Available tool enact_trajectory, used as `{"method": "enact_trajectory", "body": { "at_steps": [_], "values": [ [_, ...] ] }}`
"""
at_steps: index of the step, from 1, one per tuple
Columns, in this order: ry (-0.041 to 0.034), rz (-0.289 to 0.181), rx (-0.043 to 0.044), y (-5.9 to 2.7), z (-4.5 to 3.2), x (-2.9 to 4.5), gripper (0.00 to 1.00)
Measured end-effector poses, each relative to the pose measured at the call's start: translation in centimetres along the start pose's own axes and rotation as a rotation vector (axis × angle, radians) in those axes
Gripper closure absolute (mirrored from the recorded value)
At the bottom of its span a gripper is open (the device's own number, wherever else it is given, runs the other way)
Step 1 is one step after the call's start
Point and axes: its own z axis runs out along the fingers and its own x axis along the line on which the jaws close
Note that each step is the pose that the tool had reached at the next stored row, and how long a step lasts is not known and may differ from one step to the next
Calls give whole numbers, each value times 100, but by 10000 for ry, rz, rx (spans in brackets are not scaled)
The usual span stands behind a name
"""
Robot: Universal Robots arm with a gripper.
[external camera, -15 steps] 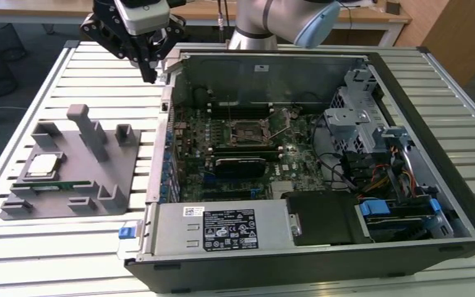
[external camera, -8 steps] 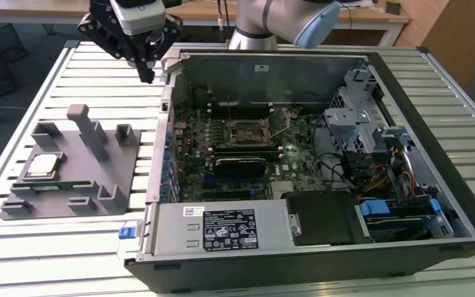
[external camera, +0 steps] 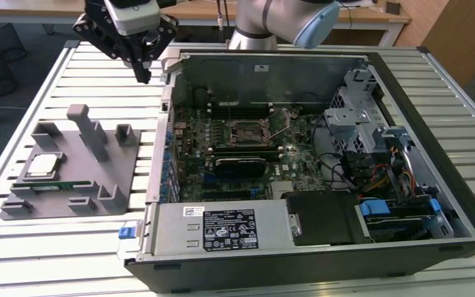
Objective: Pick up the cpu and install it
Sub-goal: 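Reach for the cpu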
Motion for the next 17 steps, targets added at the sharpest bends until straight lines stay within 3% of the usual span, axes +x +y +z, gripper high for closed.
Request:
{"method": "enact_trajectory", "body": {
  "at_steps": [17],
  "values": [
    [0,1,0,-9,2,123,89]
  ]
}}
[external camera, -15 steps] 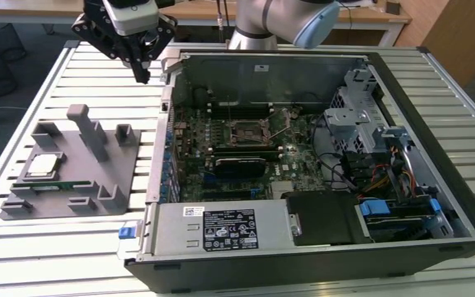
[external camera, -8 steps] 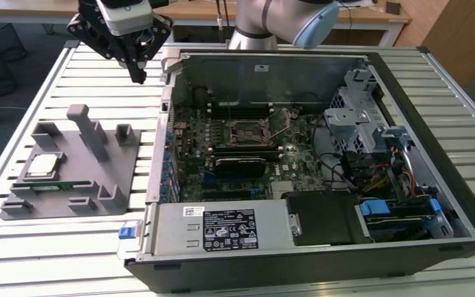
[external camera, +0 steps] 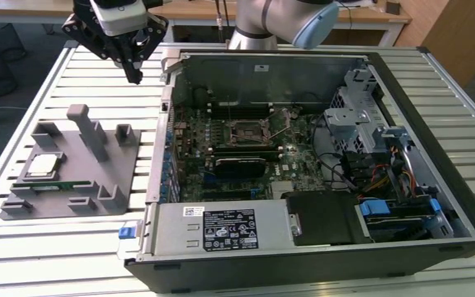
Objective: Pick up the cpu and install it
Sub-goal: 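Reach for the cpu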
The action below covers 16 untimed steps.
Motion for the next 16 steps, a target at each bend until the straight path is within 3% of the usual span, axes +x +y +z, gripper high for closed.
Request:
{"method": "enact_trajectory", "body": {
  "at_steps": [16],
  "values": [
    [0,-2,0,-11,2,161,89]
  ]
}}
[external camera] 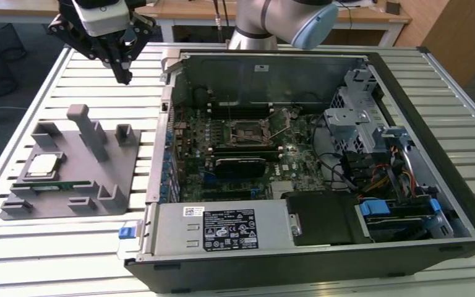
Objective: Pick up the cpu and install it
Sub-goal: 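Reach for the cpu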
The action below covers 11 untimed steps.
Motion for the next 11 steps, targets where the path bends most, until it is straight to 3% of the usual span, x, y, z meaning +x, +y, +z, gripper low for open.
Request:
{"method": "enact_trajectory", "body": {
  "at_steps": [11],
  "values": [
    [0,1,0,-9,1,334,89]
  ]
}}
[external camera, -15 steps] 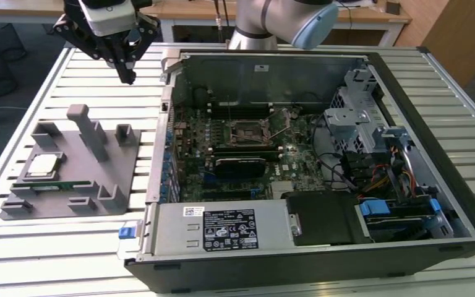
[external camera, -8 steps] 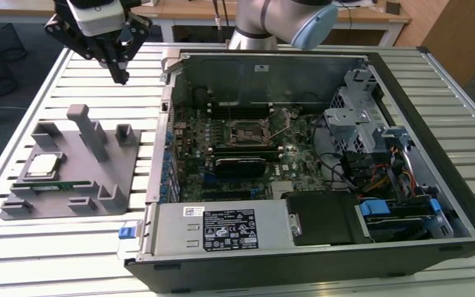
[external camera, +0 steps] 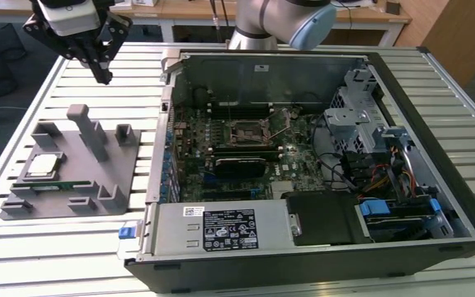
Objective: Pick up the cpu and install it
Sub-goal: 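Reach for the cpu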
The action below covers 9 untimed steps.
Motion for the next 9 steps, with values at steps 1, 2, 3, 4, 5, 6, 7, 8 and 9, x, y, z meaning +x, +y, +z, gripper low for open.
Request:
{"method": "enact_trajectory", "body": {
  "at_steps": [1,2,3,4,5,6,7,8,9],
  "values": [
    [-1,0,0,-1,1,33,89],
    [0,0,0,-2,0,67,89],
    [1,-2,1,-3,0,97,89],
    [1,-1,1,-4,1,119,89],
    [0,0,0,-5,2,142,89],
    [0,0,0,-7,3,167,89],
    [-1,0,0,-9,3,189,89],
    [-1,0,0,-10,4,213,89],
    [0,0,1,-12,4,238,89]
  ]
}}
